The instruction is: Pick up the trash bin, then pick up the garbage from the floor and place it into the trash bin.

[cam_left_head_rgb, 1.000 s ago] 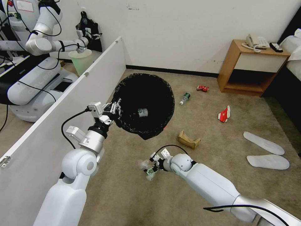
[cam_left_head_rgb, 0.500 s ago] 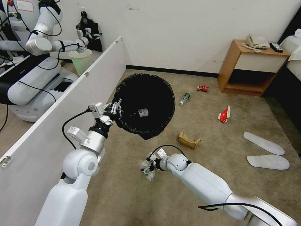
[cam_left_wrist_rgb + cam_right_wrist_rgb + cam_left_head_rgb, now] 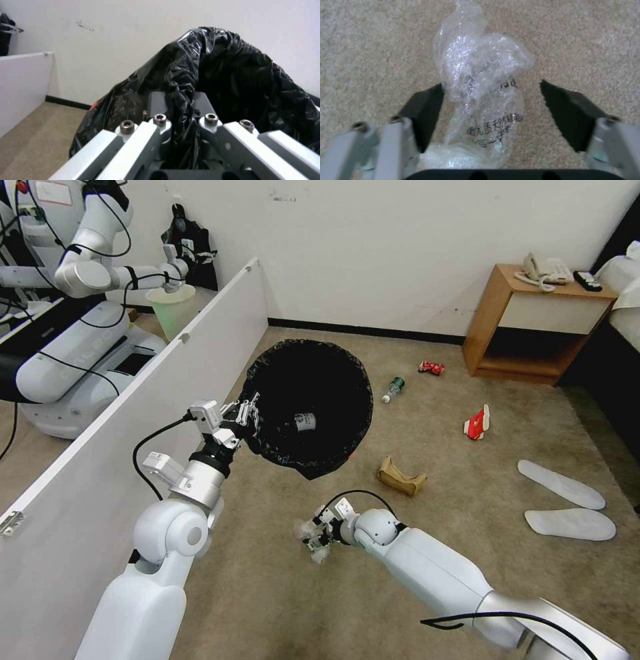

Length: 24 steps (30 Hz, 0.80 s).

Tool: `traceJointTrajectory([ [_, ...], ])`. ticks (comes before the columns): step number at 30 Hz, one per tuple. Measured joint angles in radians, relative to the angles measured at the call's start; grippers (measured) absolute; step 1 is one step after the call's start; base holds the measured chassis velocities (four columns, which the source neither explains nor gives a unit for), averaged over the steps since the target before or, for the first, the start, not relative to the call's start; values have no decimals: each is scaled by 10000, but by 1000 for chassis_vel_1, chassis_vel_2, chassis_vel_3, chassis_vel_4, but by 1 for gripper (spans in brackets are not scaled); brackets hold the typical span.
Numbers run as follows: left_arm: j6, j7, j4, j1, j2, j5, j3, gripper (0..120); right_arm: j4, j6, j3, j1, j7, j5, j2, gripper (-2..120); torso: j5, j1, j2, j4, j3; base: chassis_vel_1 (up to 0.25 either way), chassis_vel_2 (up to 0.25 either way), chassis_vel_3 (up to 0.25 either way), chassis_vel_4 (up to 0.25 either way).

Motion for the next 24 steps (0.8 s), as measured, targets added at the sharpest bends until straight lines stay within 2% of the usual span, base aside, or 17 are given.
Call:
traceJointTrajectory([
  [1,0,0,0,0,0,0,0,4,0,0,0,0,0,0,0,69,0,0,0,0,0,0,0,0,0],
  [4,0,0,-14,14,0,-4,-1,4,0,28,-1,0,54,1,12,55,0,0,0,0,0,0,0,0,0],
  [5,0,0,-14,14,0,-4,-1,4,0,28,-1,0,54,1,12,55,0,0,0,0,0,0,0,0,0],
  [8,0,0,-36,26,-9,-4,3,4,46,59,0,-5,67,52,3,39,0,0,0,0,0,0,0,0,0],
  [14,-4,1,-49,50,9,-4,1,4,87,104,15,-13,67,94,-26,24,0,0,0,0,0,0,0,0,0],
  [16,-11,1,-73,66,23,-4,-5,4,106,154,24,-15,66,112,-49,11,0,0,0,0,0,0,0,0,0],
  [17,-11,1,-73,66,23,-4,-5,4,106,154,24,-15,66,112,-49,11,0,0,0,0,0,0,0,0,0],
  [20,-19,4,-78,107,26,4,-9,4,107,220,34,-16,65,116,-64,0,0,0,0,0,0,0,0,0,0],
  [24,-31,10,-78,135,31,21,-11,4,107,261,44,-19,53,119,-81,0,0,0,0,0,0,0,0,0,0],
])
